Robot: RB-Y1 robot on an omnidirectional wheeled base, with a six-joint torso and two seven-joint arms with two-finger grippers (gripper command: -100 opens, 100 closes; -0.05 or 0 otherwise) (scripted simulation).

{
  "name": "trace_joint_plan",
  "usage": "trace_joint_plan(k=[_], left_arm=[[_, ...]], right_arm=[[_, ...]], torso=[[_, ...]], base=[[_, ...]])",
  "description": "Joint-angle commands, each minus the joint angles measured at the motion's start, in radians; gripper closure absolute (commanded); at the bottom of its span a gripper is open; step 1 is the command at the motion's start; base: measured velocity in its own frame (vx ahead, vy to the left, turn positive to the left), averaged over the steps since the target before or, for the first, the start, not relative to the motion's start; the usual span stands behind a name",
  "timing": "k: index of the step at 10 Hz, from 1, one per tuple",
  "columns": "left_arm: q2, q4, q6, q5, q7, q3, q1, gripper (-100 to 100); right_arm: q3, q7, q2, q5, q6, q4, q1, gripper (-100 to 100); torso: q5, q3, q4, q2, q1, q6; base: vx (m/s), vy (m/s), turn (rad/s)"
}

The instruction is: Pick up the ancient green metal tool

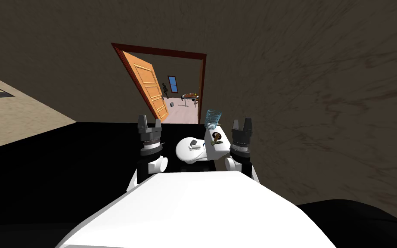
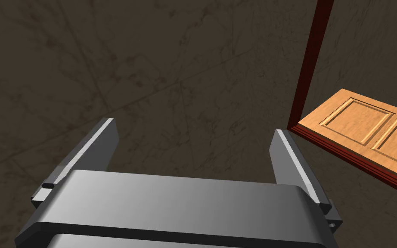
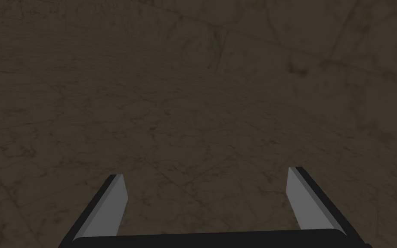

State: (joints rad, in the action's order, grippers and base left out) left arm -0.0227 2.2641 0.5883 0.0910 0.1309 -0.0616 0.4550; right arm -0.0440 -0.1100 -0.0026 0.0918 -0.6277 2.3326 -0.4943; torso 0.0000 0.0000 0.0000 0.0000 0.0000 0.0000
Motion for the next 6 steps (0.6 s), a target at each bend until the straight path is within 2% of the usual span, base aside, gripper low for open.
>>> trace_joint_plan(k=[1,5,6], left_arm=[[0.0,0.0,0.0,0.0,0.0,0.0,0.0,0],[0.0,0.0,0.0,0.0,0.0,0.0,0.0,0],[0.0,0.0,0.0,0.0,0.0,0.0,0.0,0]], right_arm=[[0.003,-0.004,-0.034,0.005,-0.001,-0.004,0.004,-100],[0.017,-0.027,-0.152,0.036,-0.01,-0.027,0.028,-100],[0.017,-0.027,-0.161,0.036,-0.01,-0.027,0.028,-100]], torso=[[0.0,0.0,0.0,0.0,0.0,0.0],[0.0,0.0,0.0,0.0,0.001,0.0],[0.0,0.0,0.0,0.0,0.001,0.0]], base=[[0.001,0.005,0.032],[0.002,0.017,0.06],[0.003,0.015,0.033]])
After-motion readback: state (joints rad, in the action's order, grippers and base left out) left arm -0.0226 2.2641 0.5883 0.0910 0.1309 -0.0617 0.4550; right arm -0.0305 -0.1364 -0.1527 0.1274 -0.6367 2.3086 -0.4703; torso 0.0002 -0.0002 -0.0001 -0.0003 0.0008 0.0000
